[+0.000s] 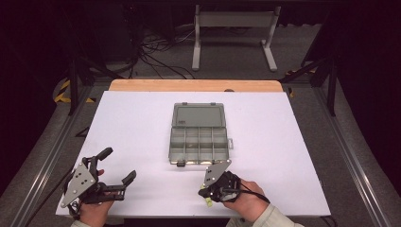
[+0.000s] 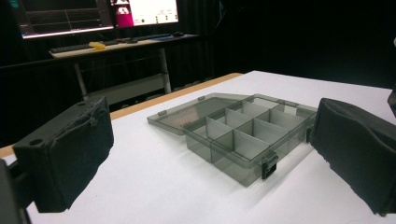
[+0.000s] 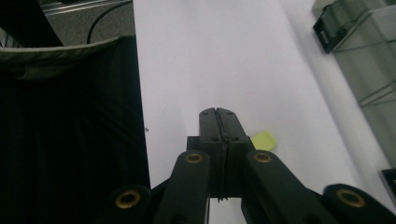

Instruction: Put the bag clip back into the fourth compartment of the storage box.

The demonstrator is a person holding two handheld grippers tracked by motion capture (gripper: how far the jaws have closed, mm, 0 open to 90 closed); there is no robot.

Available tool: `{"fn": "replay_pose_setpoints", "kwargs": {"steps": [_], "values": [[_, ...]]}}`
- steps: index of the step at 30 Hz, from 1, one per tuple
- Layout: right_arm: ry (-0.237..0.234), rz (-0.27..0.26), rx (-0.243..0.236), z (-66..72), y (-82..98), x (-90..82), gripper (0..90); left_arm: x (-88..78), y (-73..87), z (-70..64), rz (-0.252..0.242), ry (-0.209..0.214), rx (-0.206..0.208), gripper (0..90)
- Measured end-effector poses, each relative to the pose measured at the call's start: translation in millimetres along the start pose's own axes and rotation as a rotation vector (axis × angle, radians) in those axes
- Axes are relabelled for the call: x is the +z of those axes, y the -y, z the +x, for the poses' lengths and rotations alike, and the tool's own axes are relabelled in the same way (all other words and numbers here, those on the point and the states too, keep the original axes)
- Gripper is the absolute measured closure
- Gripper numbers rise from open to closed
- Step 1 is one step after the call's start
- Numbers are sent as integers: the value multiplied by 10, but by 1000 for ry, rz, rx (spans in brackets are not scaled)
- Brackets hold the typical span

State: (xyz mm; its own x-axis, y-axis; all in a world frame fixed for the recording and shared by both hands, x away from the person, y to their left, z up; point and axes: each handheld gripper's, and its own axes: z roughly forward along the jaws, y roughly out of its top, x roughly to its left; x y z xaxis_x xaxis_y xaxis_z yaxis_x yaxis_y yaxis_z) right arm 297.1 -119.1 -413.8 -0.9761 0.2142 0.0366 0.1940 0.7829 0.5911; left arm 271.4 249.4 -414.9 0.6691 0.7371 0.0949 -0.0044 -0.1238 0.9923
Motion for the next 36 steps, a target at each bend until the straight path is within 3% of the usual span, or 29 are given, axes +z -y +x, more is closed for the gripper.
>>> {"fn": "replay_pose_setpoints", "kwargs": {"steps": [9, 17, 36], "values": [[-34, 75, -16, 42, 60, 155, 900, -1, 0, 0, 2, -2, 1, 2], [-34, 79, -13, 41, 89, 206, 900, 2, 1, -2, 4, 0, 1, 2], [1, 93, 19, -17, 284, 68, 900, 0, -4, 7, -1, -4, -7, 2]]}}
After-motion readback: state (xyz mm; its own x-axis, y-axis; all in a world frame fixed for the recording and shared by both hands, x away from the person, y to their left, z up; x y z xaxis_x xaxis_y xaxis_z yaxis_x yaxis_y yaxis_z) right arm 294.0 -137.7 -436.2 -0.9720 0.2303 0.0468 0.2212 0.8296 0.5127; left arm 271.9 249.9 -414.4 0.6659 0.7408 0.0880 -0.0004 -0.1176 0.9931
